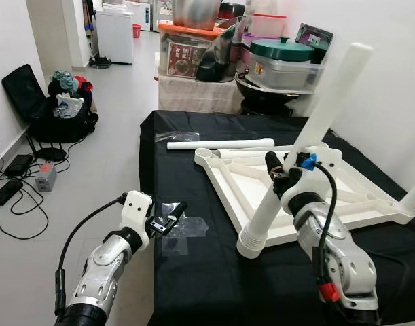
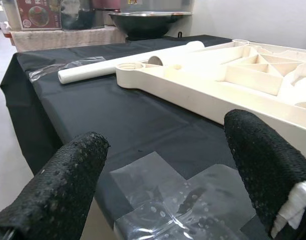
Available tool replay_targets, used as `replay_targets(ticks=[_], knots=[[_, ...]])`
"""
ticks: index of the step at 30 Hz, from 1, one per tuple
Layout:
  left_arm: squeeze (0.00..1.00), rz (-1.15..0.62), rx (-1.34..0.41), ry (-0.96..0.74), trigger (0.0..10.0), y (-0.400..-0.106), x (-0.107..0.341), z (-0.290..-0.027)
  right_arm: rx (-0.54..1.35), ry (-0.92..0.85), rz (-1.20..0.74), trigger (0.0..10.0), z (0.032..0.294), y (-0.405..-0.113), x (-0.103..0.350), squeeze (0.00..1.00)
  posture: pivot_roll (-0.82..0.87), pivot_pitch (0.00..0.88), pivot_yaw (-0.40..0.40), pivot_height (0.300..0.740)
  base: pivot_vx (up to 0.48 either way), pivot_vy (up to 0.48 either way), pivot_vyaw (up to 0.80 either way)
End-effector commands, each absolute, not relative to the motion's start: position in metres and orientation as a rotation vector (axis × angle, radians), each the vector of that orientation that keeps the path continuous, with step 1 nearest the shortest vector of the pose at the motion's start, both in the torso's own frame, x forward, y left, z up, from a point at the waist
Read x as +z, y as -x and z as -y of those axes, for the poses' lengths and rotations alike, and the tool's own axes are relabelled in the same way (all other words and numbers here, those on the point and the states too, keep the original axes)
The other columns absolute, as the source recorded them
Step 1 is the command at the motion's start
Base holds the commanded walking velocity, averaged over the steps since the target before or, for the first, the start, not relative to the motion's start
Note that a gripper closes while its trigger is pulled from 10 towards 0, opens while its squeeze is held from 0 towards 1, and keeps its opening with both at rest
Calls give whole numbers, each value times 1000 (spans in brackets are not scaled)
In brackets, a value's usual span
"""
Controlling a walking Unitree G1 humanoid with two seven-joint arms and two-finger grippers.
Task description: Building children table
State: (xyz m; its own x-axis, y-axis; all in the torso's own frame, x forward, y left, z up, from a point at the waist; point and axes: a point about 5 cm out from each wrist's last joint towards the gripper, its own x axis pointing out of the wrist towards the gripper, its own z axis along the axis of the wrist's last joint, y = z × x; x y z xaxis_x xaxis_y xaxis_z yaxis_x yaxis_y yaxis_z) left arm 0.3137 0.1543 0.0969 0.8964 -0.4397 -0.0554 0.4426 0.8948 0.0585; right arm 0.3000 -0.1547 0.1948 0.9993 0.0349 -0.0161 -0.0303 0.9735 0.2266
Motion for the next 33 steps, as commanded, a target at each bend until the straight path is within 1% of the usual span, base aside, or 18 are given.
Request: replay_targets(ticks=[1,5,17,18,19,20,23,25,33], knots=[[0,-57,-466,-84,10000,-312,94,-155,-13,-265,-579,0,152,-280,84,0,32,0,-93,740,0,0,0],[0,-57,-466,-86,10000,-312,94,-155,-18,-297,-601,0,152,-279,79,0,34,0,-92,740,0,0,0],[0,-55,-468,-92,10000,-313,96,-156,-20,-305,-604,0,154,-281,76,0,35,0,-87,740,0,0,0],[0,-53,-469,-93,10000,-314,96,-155,-3,-241,-581,0,153,-282,80,0,34,0,-87,740,0,0,0],[0,-53,-469,-93,10000,-314,96,-155,-3,-241,-581,0,153,-282,80,0,34,0,-87,740,0,0,0],[0,-52,-469,-93,10000,-314,96,-155,10,-193,-564,0,152,-282,82,0,34,0,-87,740,0,0,0],[0,-52,-469,-93,10000,-314,96,-155,36,-147,-544,0,149,-283,86,0,33,0,-89,740,0,0,0],[0,-50,-468,-91,10000,-314,96,-154,98,-39,-502,0,145,-287,92,0,35,0,-93,740,0,0,0],[0,-48,-466,-87,10000,-314,96,-153,140,24,-481,0,142,-289,95,0,36,0,-102,740,0,0,0]])
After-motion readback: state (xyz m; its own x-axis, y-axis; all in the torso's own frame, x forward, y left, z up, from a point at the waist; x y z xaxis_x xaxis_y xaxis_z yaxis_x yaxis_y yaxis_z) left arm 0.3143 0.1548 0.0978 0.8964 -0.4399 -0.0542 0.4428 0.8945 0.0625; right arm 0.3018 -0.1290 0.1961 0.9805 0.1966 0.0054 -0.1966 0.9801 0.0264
